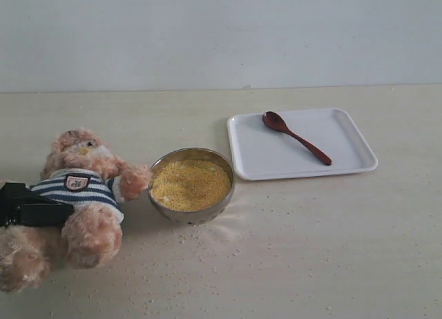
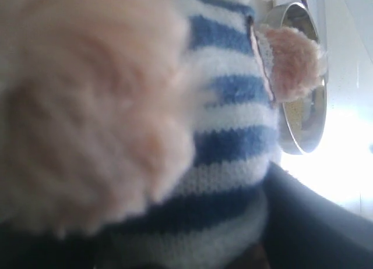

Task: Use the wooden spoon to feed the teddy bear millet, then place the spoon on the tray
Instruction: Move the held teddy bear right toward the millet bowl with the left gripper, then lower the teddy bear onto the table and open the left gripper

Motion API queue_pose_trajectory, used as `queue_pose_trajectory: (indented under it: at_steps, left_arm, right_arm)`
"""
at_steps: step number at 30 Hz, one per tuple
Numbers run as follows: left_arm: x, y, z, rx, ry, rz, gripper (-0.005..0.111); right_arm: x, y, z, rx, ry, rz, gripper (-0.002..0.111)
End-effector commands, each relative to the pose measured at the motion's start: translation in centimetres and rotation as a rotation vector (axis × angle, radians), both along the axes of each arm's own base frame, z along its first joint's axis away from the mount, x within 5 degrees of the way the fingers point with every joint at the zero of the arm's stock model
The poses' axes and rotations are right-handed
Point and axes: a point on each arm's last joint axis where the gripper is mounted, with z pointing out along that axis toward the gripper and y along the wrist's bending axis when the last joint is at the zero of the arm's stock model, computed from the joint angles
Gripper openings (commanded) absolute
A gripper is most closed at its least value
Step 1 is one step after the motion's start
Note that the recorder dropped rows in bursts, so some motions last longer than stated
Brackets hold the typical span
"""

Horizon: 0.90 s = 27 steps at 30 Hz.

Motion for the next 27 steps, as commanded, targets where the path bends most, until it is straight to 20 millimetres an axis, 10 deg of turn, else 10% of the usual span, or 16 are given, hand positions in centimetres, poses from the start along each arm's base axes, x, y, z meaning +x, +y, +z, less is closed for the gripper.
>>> queue_pose_trajectory:
  at_steps: [1,27]
  left_arm:
    - [0.4,0.0,0.4,-0.033,0.006,0.009,0.064]
    - [2.0,1.2,0.7,0.106,0.013,-0.036,0.089]
  right_arm:
    - [0.0,0.0,-0.1,0.000,-0.006,-0.004,0.000]
    - [0.0,0.0,-0.1,0.004,-0.006,-0.003,0.000]
